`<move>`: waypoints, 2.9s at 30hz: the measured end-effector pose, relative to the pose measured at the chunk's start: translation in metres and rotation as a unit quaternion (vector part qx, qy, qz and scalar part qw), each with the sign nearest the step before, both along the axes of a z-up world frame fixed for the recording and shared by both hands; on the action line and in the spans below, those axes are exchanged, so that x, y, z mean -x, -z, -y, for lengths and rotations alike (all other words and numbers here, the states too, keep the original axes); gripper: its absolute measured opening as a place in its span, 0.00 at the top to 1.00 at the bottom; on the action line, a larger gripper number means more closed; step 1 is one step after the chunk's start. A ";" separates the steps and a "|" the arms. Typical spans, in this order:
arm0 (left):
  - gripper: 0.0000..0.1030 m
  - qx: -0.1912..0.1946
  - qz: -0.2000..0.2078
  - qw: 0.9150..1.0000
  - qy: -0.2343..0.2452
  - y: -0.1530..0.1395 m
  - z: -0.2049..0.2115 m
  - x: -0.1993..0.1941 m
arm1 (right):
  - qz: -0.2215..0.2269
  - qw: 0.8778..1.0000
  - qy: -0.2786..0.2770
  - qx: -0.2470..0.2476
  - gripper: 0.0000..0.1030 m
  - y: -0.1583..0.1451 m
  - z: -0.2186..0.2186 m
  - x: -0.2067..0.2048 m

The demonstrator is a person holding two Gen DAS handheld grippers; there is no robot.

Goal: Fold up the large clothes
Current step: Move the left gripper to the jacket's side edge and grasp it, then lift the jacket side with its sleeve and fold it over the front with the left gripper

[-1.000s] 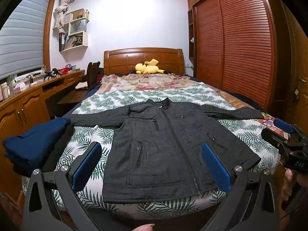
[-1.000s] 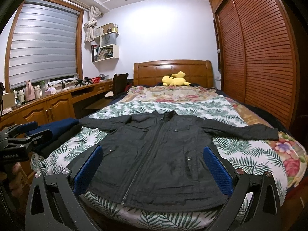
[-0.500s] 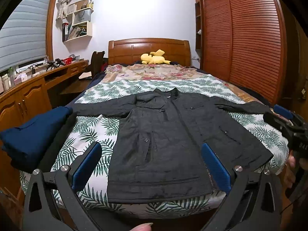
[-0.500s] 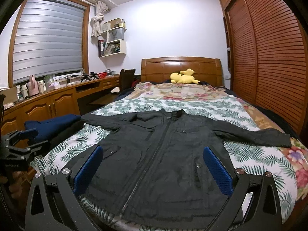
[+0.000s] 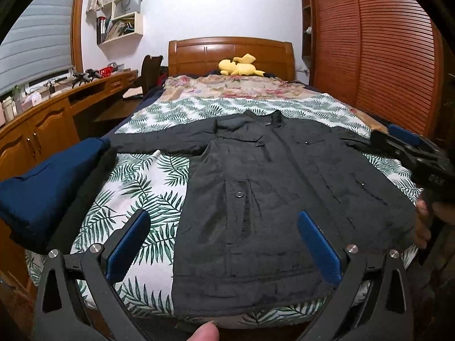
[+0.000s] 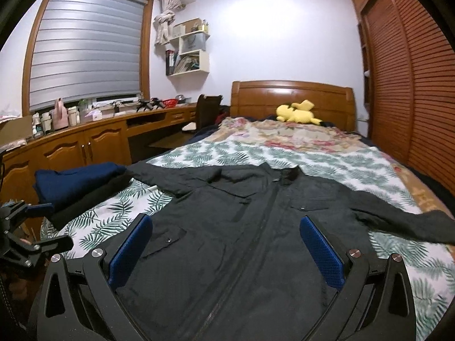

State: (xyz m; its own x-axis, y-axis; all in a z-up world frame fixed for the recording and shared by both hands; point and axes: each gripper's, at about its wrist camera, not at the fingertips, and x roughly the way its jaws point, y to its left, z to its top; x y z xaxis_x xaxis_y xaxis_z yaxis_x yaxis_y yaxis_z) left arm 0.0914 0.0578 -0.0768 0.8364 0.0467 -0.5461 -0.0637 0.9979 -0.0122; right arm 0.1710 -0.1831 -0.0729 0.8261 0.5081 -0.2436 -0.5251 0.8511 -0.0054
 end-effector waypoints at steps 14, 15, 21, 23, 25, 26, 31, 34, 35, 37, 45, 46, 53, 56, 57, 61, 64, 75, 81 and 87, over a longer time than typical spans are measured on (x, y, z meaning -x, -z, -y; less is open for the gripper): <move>0.03 0.032 -0.038 0.998 -0.043 0.015 -0.034 -0.048 | -0.087 0.993 -0.056 0.056 0.00 0.037 -0.025 -0.143; 0.04 0.032 -0.042 0.998 -0.041 0.016 -0.039 -0.056 | -0.095 0.992 -0.056 0.064 0.00 0.042 -0.024 -0.147; 0.17 0.043 -0.060 0.997 -0.026 0.029 -0.071 -0.118 | -0.133 0.986 -0.061 0.074 0.00 0.051 -0.004 -0.167; 0.23 0.056 -0.069 0.996 -0.024 0.036 -0.086 -0.144 | -0.145 0.985 -0.059 0.075 0.00 0.052 0.002 -0.174; 0.26 0.066 -0.072 0.995 -0.026 0.042 -0.103 -0.171 | -0.155 0.983 -0.055 0.079 0.00 0.053 0.002 -0.183; 0.29 0.071 -0.075 0.994 -0.030 0.046 -0.112 -0.186 | -0.157 0.983 -0.055 0.080 0.00 0.052 0.001 -0.184; 0.34 0.096 -0.092 0.990 -0.055 0.058 -0.155 -0.247 | -0.159 0.982 -0.054 0.084 0.00 0.048 -0.004 -0.185; 0.34 0.098 -0.099 0.988 -0.067 0.066 -0.175 -0.278 | -0.155 0.983 -0.051 0.083 0.00 0.045 -0.001 -0.183; 0.35 0.101 -0.104 0.987 -0.073 0.069 -0.182 -0.288 | -0.152 0.984 -0.048 0.083 0.00 0.045 -0.005 -0.180; 0.35 0.115 -0.114 0.983 -0.086 0.076 -0.193 -0.304 | -0.149 0.985 -0.042 0.081 0.00 0.047 -0.014 -0.179; 0.35 0.183 -0.159 0.960 -0.137 0.105 -0.229 -0.333 | -0.141 0.987 -0.028 0.075 0.00 0.053 -0.031 -0.174; 0.38 0.198 -0.162 0.957 -0.140 0.108 -0.233 -0.335 | -0.140 0.987 -0.029 0.077 0.00 0.054 -0.031 -0.172; 0.93 0.224 -0.167 0.948 -0.151 0.113 -0.236 -0.348 | -0.141 0.987 -0.040 0.070 0.00 0.055 -0.031 -0.169; 0.97 0.172 -0.157 0.960 -0.153 0.096 -0.217 -0.352 | -0.139 0.987 -0.042 0.067 0.00 0.055 -0.027 -0.168; 0.97 0.160 -0.150 0.964 -0.151 0.089 -0.211 -0.355 | -0.139 0.987 -0.044 0.066 0.00 0.055 -0.027 -0.169; 0.98 0.126 -0.120 0.978 -0.111 0.047 -0.168 -0.353 | -0.136 0.988 -0.046 0.063 0.00 0.055 -0.025 -0.170; 0.98 0.093 -0.102 0.988 -0.073 0.016 -0.128 -0.346 | -0.135 0.988 -0.048 0.058 0.00 0.054 -0.023 -0.170; 0.95 0.027 -0.082 0.996 0.016 -0.025 -0.044 -0.296 | -0.128 0.989 -0.050 0.046 0.00 0.056 -0.018 -0.167; 0.43 0.020 -0.058 0.998 -0.004 -0.025 -0.067 -0.276 | -0.130 0.989 -0.051 0.052 0.00 0.058 -0.023 -0.165; 0.23 0.017 -0.057 0.997 -0.053 -0.005 -0.107 -0.277 | -0.133 0.988 -0.052 0.056 0.00 0.060 -0.026 -0.166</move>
